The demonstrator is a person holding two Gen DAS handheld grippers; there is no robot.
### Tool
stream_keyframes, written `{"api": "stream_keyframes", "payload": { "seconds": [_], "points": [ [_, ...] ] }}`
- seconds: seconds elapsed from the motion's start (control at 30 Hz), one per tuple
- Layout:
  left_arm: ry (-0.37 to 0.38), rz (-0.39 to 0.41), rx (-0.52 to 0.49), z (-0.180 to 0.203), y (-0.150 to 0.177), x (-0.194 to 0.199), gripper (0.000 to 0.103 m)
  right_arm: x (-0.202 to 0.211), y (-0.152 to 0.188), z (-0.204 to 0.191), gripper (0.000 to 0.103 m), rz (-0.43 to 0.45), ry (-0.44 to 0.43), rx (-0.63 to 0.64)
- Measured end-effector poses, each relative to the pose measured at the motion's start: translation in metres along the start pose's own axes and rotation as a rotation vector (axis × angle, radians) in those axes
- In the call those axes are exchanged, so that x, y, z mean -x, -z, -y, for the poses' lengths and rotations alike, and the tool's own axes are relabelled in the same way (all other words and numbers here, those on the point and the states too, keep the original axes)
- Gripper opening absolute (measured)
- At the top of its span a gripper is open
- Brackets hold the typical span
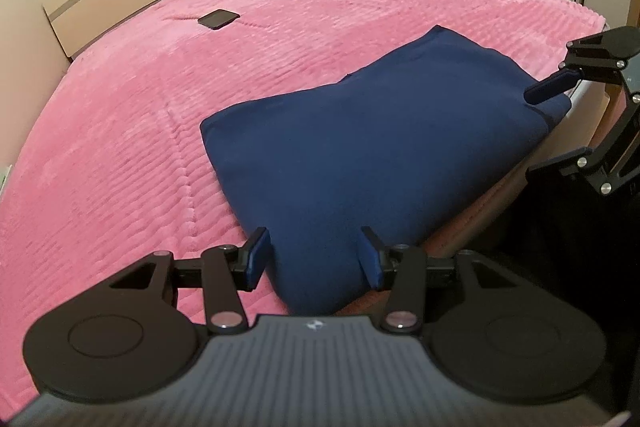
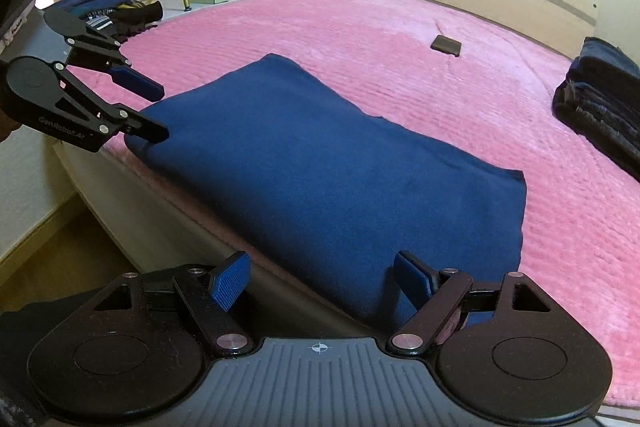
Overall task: Fold clothes
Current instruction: 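Open both grippers and release the folded shirt, then grasp the folded navy shirt bundle with both grippers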
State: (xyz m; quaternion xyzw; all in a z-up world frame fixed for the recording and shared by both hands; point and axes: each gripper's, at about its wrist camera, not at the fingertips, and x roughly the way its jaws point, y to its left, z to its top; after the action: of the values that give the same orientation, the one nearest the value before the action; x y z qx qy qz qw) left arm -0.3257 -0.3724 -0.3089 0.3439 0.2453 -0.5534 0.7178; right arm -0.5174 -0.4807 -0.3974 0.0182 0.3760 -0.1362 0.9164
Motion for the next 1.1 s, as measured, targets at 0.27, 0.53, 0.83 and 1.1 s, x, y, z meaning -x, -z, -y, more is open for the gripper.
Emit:
{"api": "stream_keyframes", "payload": {
  "seconds": [0.27, 0.53, 0.83, 1.1],
  "points": [
    [-0.001, -0.003, -0.006, 0.002, -0.001, -0.003, 0.045, -0.006, -0.011, -0.012, 0.082, -0.003, 0.023, 0.134],
    [-0.078, 0.095, -0.186, 0.016, 0.018, 0.017, 0.062, -0.024, -0.018, -0.028, 0.062, -0.039, 0.028, 0.383],
    [-0.178, 0.121, -0.671, 0.086, 0.039, 0.005, 0.066, -0.021, -0.032, -0.005, 0.049, 0.001, -0.022, 0.281],
    [-0.316, 0.117, -0.965, 0.112, 0.043, -0.04, 0.064, -0.015, -0.026, 0.004, 0.05, -0.001, -0.047, 0.232]
  ]
}}
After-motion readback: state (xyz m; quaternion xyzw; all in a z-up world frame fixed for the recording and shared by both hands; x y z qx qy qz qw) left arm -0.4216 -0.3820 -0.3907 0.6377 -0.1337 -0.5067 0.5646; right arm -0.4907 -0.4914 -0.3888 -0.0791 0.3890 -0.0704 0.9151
